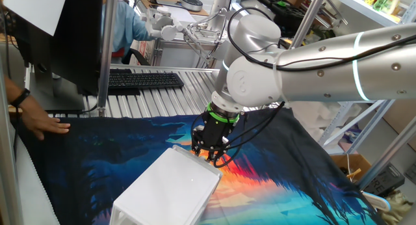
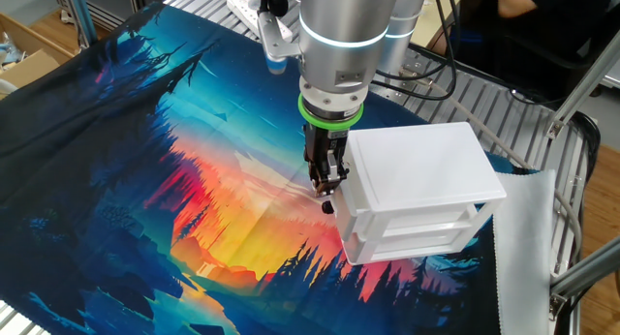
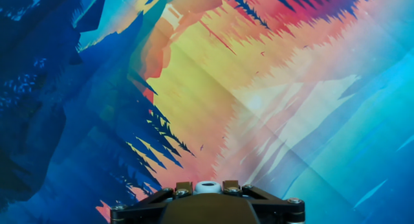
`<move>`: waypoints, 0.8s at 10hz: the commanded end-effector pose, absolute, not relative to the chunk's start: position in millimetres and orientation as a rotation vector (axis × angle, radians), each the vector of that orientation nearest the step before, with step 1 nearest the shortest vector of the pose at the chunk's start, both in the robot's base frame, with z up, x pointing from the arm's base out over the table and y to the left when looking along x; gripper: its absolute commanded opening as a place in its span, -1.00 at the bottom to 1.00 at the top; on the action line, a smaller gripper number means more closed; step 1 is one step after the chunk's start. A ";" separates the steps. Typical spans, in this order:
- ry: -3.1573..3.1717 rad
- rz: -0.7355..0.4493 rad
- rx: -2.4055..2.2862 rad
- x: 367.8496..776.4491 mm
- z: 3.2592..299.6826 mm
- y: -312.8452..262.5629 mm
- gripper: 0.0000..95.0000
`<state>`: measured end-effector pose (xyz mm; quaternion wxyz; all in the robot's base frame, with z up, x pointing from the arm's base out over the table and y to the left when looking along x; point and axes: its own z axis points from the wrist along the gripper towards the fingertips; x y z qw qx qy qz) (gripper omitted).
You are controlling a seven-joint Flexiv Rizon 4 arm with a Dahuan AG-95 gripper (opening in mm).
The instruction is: Grasp the handle and close the drawer
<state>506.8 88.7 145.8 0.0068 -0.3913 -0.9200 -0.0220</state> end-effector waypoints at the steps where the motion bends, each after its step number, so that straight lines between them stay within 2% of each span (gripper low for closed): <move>1: -2.878 -0.068 -1.224 506.8 145.8 88.7 -1.00; 8: -2.876 -0.066 -1.228 499.5 147.0 92.0 -1.00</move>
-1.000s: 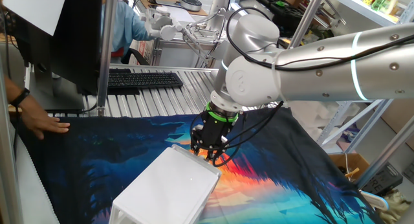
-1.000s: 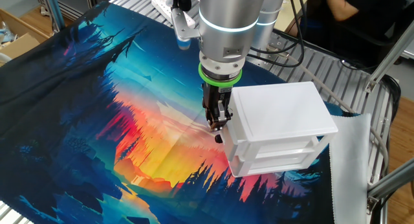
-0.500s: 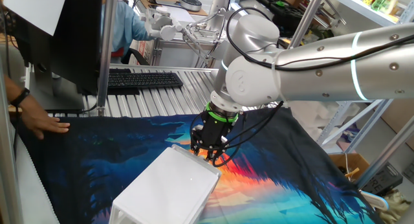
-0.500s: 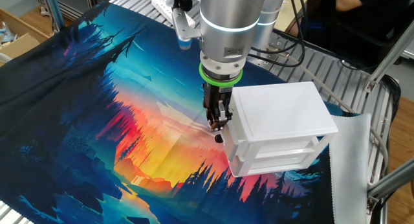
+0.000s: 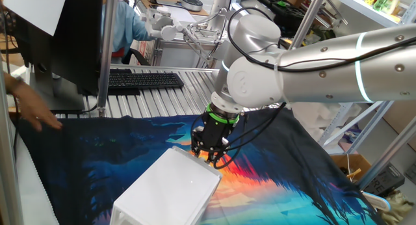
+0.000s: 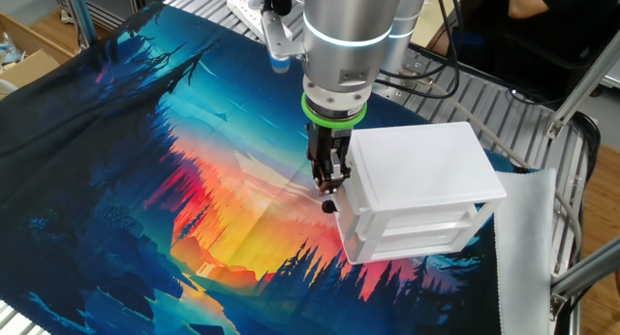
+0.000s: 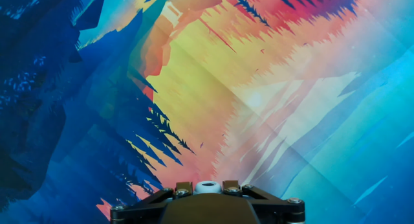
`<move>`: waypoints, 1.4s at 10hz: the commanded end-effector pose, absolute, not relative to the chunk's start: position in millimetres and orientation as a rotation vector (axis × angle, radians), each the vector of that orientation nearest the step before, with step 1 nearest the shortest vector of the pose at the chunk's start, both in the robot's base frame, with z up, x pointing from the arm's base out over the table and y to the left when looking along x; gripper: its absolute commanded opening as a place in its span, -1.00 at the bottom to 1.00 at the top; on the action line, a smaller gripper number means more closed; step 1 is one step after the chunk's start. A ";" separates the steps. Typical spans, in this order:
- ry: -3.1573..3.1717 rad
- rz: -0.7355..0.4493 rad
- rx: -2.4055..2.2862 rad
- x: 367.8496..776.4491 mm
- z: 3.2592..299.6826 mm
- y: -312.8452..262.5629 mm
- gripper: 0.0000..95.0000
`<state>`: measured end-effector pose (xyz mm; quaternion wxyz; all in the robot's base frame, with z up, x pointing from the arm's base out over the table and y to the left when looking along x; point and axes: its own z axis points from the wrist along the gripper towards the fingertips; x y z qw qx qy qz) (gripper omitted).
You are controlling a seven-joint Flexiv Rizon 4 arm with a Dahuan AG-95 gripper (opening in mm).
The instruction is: Grasp the handle and close the drawer
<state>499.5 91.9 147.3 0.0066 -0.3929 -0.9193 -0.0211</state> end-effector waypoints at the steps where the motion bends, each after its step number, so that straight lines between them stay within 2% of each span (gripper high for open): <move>1: -2.875 -0.066 -1.229 498.0 146.3 91.9 -1.00; 14: -2.869 -0.065 -1.242 485.0 147.1 95.8 -1.00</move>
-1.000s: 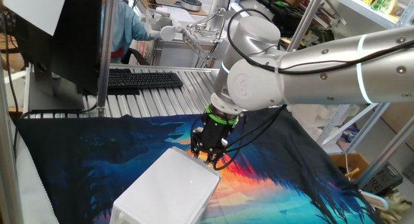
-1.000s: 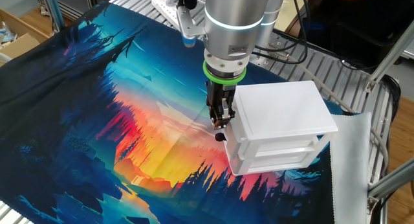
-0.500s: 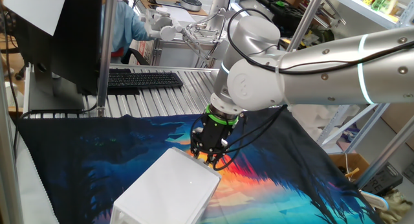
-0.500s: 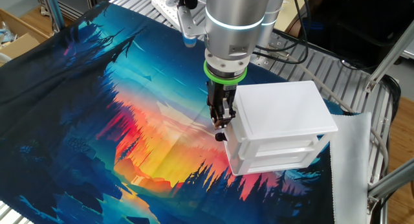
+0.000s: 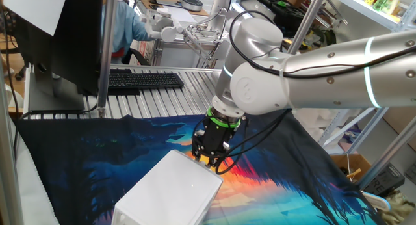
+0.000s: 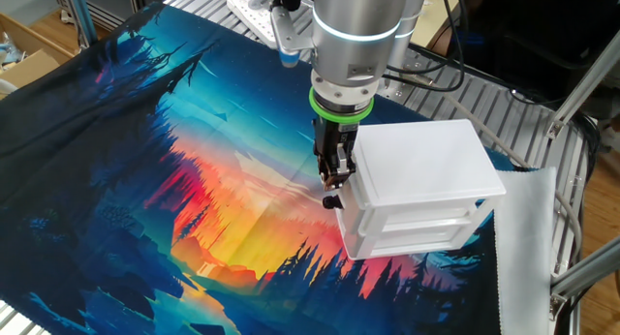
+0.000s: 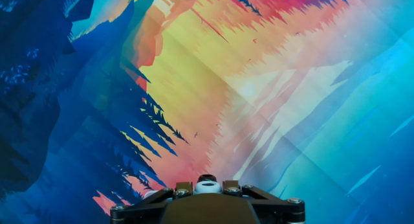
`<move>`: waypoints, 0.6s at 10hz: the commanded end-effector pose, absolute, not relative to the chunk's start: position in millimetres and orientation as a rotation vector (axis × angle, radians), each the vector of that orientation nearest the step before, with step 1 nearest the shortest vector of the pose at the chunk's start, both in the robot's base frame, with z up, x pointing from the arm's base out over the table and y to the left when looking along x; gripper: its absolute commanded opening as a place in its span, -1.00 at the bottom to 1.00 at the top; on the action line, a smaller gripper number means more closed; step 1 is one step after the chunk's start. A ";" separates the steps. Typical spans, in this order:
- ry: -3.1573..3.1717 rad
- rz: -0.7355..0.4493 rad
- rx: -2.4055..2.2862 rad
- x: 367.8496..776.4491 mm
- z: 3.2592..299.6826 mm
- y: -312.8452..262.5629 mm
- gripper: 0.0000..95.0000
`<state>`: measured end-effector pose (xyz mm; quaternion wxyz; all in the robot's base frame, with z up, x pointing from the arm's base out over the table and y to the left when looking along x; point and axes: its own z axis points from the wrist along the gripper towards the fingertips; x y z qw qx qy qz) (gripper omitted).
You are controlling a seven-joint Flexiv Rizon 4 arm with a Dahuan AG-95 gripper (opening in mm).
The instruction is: Grasp the handle and close the drawer
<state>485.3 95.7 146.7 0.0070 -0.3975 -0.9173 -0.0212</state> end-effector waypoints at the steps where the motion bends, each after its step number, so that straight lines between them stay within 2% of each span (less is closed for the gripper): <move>1: -2.868 -0.066 -1.243 484.4 147.5 96.2 -1.00; 6: -2.866 -0.063 -1.251 477.0 145.8 102.7 -1.00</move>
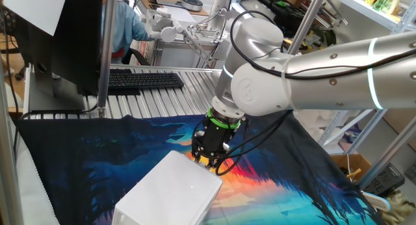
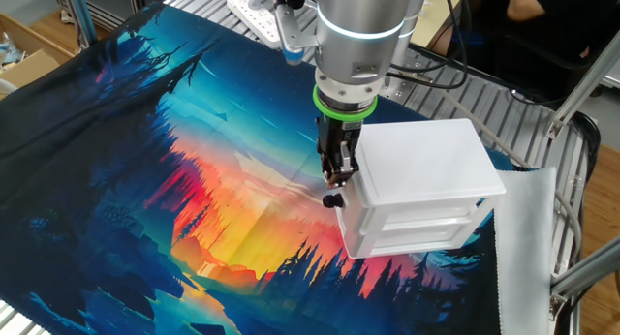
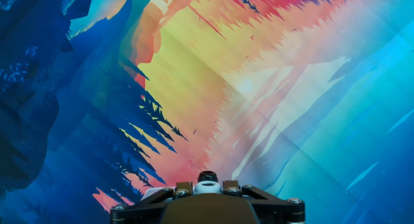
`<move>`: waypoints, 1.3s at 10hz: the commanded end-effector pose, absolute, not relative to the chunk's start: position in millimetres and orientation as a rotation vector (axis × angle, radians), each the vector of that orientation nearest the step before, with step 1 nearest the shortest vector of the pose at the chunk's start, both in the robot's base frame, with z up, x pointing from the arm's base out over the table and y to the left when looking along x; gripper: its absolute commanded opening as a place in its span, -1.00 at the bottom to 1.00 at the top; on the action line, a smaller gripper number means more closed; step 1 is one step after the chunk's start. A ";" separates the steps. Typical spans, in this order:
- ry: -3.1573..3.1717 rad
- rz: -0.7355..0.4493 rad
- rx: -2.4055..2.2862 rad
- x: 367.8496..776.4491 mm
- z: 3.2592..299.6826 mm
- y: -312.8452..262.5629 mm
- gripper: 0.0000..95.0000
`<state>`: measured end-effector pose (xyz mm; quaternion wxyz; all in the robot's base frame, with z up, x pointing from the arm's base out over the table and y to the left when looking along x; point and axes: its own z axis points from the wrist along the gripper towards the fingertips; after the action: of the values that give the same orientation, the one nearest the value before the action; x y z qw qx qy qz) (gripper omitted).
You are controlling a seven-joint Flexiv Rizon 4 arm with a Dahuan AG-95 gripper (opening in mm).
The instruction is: Grasp the handle and close the drawer
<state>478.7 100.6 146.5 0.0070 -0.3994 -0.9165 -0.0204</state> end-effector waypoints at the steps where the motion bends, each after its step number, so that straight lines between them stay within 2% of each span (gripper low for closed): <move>1: -2.867 -0.060 -1.251 475.2 146.3 105.0 -1.00; 13: -2.867 -0.051 -1.255 467.1 142.8 113.9 -1.00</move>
<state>467.2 113.6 145.2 0.0051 -0.3999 -0.9164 -0.0153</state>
